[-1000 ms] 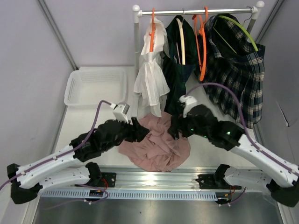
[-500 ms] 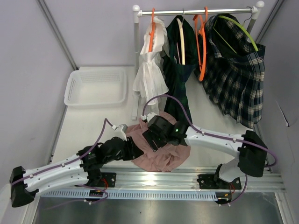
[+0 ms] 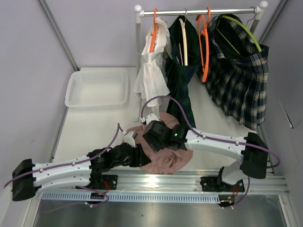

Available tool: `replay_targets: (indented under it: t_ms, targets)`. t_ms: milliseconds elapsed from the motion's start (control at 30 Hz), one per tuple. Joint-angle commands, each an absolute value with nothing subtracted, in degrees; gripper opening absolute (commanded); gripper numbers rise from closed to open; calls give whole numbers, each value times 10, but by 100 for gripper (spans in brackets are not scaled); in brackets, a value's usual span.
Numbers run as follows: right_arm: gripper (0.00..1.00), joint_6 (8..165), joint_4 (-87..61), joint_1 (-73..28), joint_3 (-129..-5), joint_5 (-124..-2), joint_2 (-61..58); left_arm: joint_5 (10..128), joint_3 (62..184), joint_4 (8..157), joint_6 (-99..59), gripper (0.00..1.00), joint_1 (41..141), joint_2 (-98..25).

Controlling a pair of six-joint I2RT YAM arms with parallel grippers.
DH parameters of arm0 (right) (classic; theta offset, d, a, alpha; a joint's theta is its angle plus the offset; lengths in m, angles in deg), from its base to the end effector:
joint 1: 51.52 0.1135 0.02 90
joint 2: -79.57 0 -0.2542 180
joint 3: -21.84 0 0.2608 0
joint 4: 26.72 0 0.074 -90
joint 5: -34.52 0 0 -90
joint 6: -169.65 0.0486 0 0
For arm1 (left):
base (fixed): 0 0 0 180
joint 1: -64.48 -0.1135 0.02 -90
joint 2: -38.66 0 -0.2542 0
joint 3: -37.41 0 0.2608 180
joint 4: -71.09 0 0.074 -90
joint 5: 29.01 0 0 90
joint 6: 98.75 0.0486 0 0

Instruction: Place the skirt on the hanger

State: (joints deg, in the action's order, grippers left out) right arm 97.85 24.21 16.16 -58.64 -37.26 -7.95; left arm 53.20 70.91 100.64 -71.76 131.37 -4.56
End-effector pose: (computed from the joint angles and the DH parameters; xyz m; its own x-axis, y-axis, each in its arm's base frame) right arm 0.1400 0.3010 0.2336 -0.5606 -0.5844 -0.5866 -0.6743 0.7334 -0.0862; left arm 0.0792 -0.1688 0.1662 -0.8881 -0.1683 -0.4278 0.1735 0.7391 -0.6509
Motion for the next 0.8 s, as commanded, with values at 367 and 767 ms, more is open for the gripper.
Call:
replay_targets:
  t_ms: [367,767]
  targets:
    - [52,1014,262,208,-661,-338,-97,489,686,895,-723,56,1343,-117]
    - [50,1015,251,174,-672,-327,-182,480,678,789,-712,58,1343,-191]
